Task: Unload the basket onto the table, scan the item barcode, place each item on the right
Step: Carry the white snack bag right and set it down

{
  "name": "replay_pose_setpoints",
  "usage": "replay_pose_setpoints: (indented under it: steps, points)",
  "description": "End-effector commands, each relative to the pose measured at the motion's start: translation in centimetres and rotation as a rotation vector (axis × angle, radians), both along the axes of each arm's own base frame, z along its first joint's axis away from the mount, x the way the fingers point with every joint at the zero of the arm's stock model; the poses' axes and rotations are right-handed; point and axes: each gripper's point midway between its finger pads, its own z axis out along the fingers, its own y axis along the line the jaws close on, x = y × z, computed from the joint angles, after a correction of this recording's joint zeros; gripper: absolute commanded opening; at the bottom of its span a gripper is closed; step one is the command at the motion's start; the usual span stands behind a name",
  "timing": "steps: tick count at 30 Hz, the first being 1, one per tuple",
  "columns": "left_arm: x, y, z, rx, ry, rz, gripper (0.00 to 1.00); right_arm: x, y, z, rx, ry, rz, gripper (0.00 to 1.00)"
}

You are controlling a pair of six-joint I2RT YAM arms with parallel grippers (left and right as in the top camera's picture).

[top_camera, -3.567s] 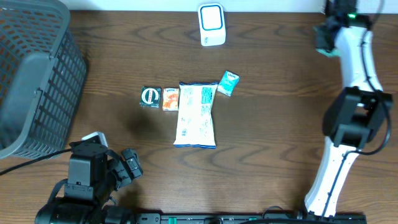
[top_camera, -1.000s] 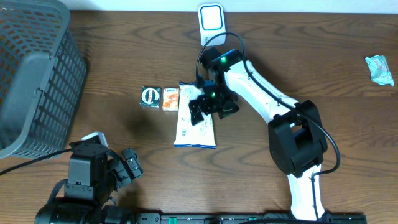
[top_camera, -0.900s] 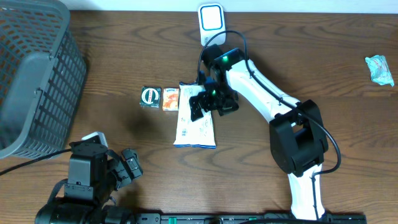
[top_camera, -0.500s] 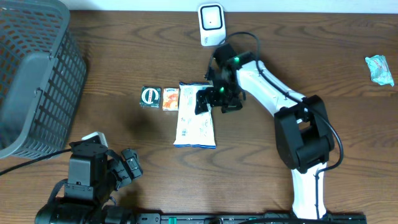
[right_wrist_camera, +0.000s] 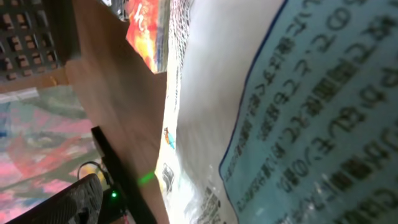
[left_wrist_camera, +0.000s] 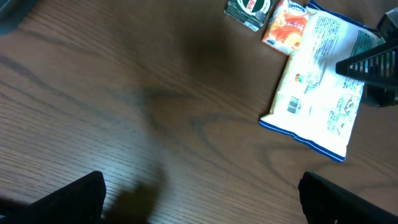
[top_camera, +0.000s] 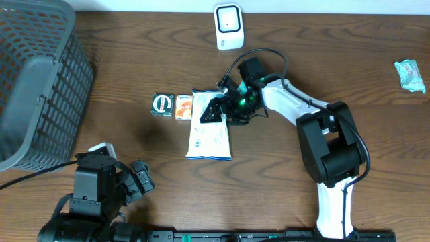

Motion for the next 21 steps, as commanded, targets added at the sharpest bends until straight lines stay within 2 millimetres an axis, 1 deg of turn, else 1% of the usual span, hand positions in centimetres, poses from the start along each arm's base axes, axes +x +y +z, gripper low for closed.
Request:
replay_pose_setpoints:
  steps: [1,2,3,5,9,12,14,16,18,21]
  points:
    - [-0.1,0.2,-0.1,0.009,0.000,0.006,0.97,-1.3,-0.5,-2.6,-0.074,0.046,-0.005,0.74]
    - [-0.1,0.2,-0.1,0.009,0.000,0.006,0.97,-1.3,-0.5,-2.6,-0.073,0.043,-0.006,0.63]
    - [-0.1,0.2,-0.1,0.009,0.000,0.006,0.98,-1.2,-0.5,-2.6,-0.074,0.041,-0.006,0.60]
    - [-0.1,0.2,-0.1,0.009,0.000,0.006,0.98,-1.0,-0.8,-3.0,-0.106,0.034,-0.020,0.61]
    - [-0.1,0.2,-0.1,0.009,0.000,0.006,0.98,-0.7,-1.7,-4.6,-0.235,0.045,-0.095,0.62]
    - [-0.1,0.2,-0.1,0.009,0.000,0.006,0.97,-0.8,-1.1,-4.7,-0.240,0.027,-0.088,0.62]
    - [-0.1,0.2,-0.1,0.009,0.000,0.006,0.98,-0.8,-0.4,-4.6,-0.232,0.015,-0.083,0.56]
    - [-0.1,0.2,-0.1,0.009,0.000,0.006,0.98,-0.9,0.2,-4.5,-0.224,0.005,-0.078,0.37]
    - [-0.1,0.2,-0.1,0.009,0.000,0.006,0.98,-1.0,0.6,-4.5,-0.220,-0.004,-0.070,0.01]
    - [-0.1,0.2,-0.1,0.009,0.000,0.006,0.98,-0.9,0.6,-4.4,-0.217,-0.001,-0.078,0.01]
